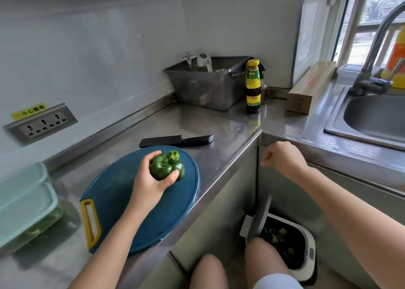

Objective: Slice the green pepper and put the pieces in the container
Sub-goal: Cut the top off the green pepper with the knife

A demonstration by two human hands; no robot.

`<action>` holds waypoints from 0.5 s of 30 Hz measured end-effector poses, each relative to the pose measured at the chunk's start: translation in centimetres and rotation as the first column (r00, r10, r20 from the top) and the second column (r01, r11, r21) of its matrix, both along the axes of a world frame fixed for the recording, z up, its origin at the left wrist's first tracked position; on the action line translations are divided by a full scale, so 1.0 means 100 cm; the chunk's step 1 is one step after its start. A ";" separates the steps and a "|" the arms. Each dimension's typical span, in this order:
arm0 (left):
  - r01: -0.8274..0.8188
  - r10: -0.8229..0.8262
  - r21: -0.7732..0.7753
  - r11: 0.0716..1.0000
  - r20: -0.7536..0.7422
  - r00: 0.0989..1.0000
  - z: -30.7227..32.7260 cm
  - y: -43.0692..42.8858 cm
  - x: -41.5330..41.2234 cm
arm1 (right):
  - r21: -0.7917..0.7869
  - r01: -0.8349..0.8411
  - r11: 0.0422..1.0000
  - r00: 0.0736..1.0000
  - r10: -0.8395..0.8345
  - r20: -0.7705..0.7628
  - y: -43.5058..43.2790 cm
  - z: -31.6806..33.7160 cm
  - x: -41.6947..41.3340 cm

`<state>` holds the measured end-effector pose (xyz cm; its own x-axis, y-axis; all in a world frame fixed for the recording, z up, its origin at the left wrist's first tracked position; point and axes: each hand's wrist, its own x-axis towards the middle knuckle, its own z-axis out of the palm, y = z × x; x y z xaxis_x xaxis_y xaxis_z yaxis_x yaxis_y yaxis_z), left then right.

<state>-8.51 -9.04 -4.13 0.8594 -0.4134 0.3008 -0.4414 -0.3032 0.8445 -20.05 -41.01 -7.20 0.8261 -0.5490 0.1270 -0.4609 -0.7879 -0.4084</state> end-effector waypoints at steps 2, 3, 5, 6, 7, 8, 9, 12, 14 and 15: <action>-0.027 0.027 0.009 1.000 0.000 1.000 -0.001 0.005 0.003 | -0.054 -0.050 0.997 0.990 0.057 0.131 0.013 0.029 0.009; -0.045 0.045 0.017 0.999 0.008 0.999 -0.002 0.007 0.006 | -0.069 -0.094 0.993 0.980 0.104 0.172 0.021 0.043 0.013; -0.080 0.078 0.040 0.996 0.044 0.996 -0.004 0.016 0.012 | -0.075 -0.197 0.977 0.955 0.209 0.209 0.041 0.069 0.024; -0.096 0.092 0.055 0.994 0.065 0.994 -0.004 0.021 0.016 | -0.083 -0.245 0.966 0.945 0.257 0.201 0.050 0.078 0.031; -0.113 0.107 0.070 0.991 0.091 0.990 -0.003 0.026 0.018 | -0.095 -0.282 0.955 0.939 0.295 0.178 0.060 0.085 0.039; -0.139 0.129 0.083 0.987 0.119 0.985 -0.003 0.032 0.021 | -0.102 -0.316 0.943 0.933 0.328 0.149 0.069 0.089 0.048; -0.172 0.158 0.085 0.981 0.148 0.976 -0.003 0.037 0.023 | -0.101 -0.350 0.931 0.925 0.360 0.117 0.078 0.090 0.058; -0.283 0.264 0.064 0.957 0.209 0.942 -0.006 0.047 0.025 | -0.091 -0.455 0.886 0.889 0.458 0.016 0.106 0.081 0.094; -0.313 0.292 0.074 0.947 0.212 0.933 -0.011 0.049 0.026 | -0.064 -0.504 0.861 0.863 0.502 -0.045 0.122 0.072 0.121; -0.306 0.284 0.088 0.948 0.202 0.937 -0.013 0.050 0.026 | -0.054 -0.520 0.852 0.853 0.516 -0.081 0.129 0.067 0.135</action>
